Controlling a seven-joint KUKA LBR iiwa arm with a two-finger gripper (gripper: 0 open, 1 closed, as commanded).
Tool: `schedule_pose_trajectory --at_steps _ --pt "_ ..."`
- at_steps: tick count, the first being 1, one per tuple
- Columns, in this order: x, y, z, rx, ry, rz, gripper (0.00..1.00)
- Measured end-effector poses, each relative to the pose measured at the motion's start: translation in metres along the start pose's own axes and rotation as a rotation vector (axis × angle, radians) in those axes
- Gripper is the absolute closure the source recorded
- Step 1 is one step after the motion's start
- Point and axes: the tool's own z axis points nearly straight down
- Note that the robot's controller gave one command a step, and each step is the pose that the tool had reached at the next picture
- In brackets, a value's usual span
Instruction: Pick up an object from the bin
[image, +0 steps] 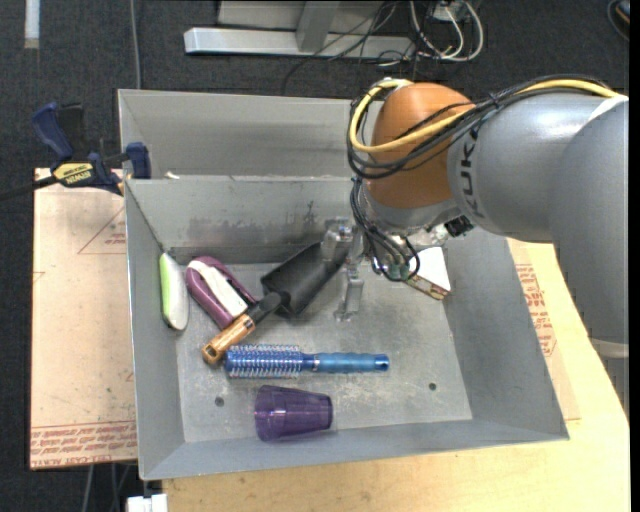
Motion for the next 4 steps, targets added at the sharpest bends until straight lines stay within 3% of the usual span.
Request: schedule_pose_trajectory --at_steps 1,2,3,4 --pt "0.023 0.067 0.059 0.0 0.004 0.115 0.0" --pt "0.009 0.101 0.056 -0.004 -0.01 -0.328 1.0" --pt "0.009 0.101 0.056 -0.004 -0.01 -0.327 1.0" --pt "0.009 0.085 -0.028 -0.004 -0.021 -0.36 1.0"
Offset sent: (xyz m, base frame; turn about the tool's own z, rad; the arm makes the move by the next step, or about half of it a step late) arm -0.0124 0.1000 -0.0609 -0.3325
